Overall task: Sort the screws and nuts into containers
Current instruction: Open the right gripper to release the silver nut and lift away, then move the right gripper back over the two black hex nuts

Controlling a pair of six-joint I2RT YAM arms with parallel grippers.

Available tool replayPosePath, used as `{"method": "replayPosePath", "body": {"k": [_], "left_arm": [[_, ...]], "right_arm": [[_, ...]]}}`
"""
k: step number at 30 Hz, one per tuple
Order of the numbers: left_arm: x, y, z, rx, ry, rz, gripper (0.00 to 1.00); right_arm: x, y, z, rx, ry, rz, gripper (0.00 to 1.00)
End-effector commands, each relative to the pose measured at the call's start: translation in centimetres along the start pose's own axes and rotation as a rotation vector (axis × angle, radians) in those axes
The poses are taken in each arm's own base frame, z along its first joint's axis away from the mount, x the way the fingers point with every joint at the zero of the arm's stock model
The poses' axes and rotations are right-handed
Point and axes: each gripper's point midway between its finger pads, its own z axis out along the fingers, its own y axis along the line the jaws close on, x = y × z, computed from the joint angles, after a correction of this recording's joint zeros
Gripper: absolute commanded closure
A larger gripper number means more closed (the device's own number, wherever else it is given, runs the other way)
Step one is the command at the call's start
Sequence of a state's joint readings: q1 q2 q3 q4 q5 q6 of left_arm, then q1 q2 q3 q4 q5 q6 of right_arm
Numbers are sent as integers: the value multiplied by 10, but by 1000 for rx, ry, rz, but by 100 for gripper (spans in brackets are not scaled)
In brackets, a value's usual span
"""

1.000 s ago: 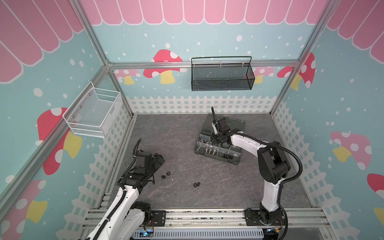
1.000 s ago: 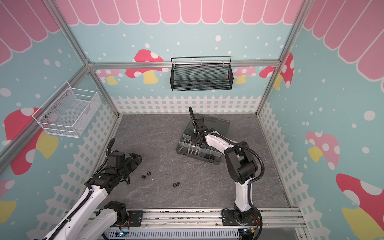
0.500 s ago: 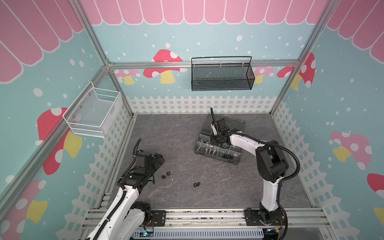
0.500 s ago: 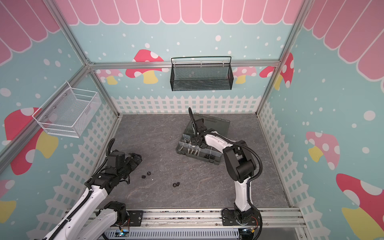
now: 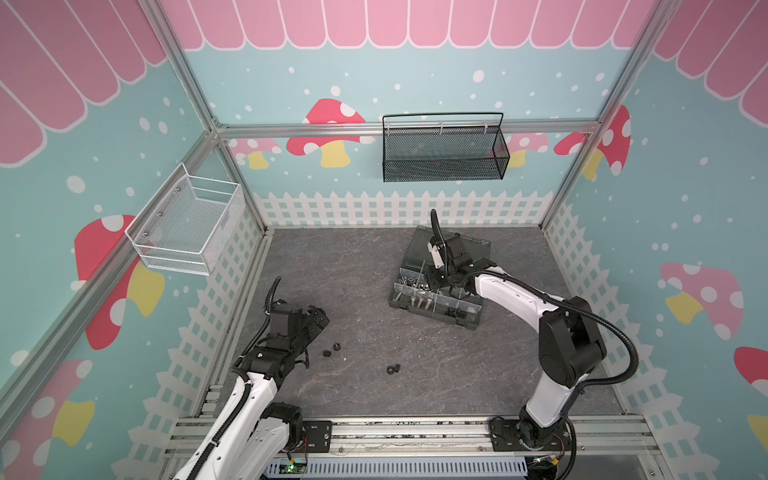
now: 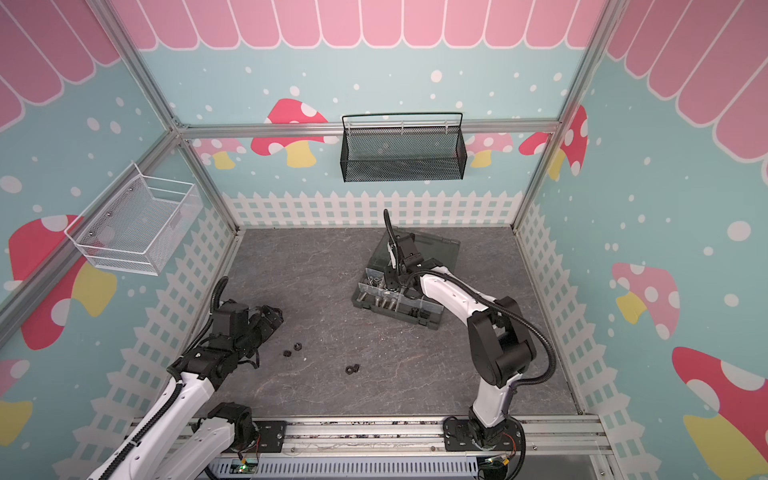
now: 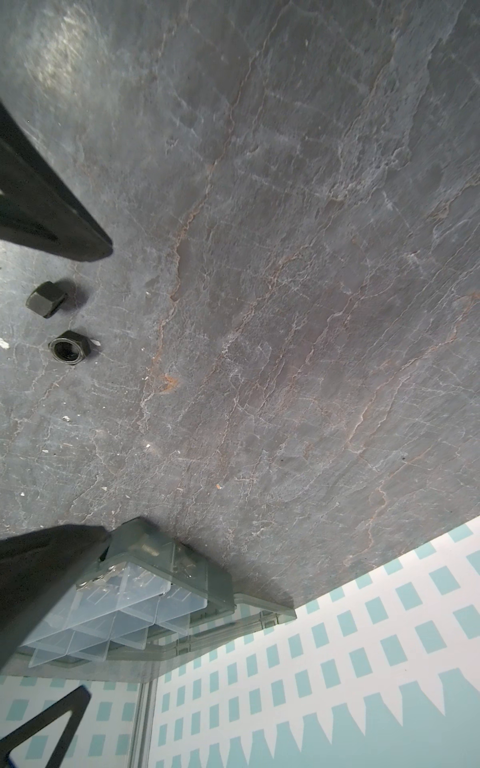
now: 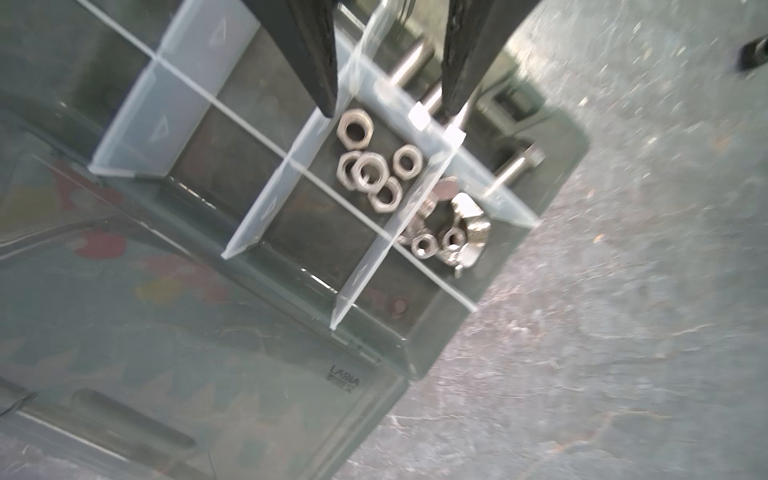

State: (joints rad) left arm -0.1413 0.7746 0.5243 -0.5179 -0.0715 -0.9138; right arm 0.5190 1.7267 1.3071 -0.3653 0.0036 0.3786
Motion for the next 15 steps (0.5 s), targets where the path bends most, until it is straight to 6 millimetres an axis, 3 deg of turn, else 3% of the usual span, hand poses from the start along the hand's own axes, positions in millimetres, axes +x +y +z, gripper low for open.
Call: {"method": "replayPosePath", "body": {"k": [1, 15], "left_arm": [[-4, -4, 1, 27, -8, -33, 0], [-1, 5, 9, 73, 5, -109, 0]], "right_arm": [[23, 17, -7, -34, 19, -12, 57], [100, 84, -44, -119, 78, -76, 56]]}}
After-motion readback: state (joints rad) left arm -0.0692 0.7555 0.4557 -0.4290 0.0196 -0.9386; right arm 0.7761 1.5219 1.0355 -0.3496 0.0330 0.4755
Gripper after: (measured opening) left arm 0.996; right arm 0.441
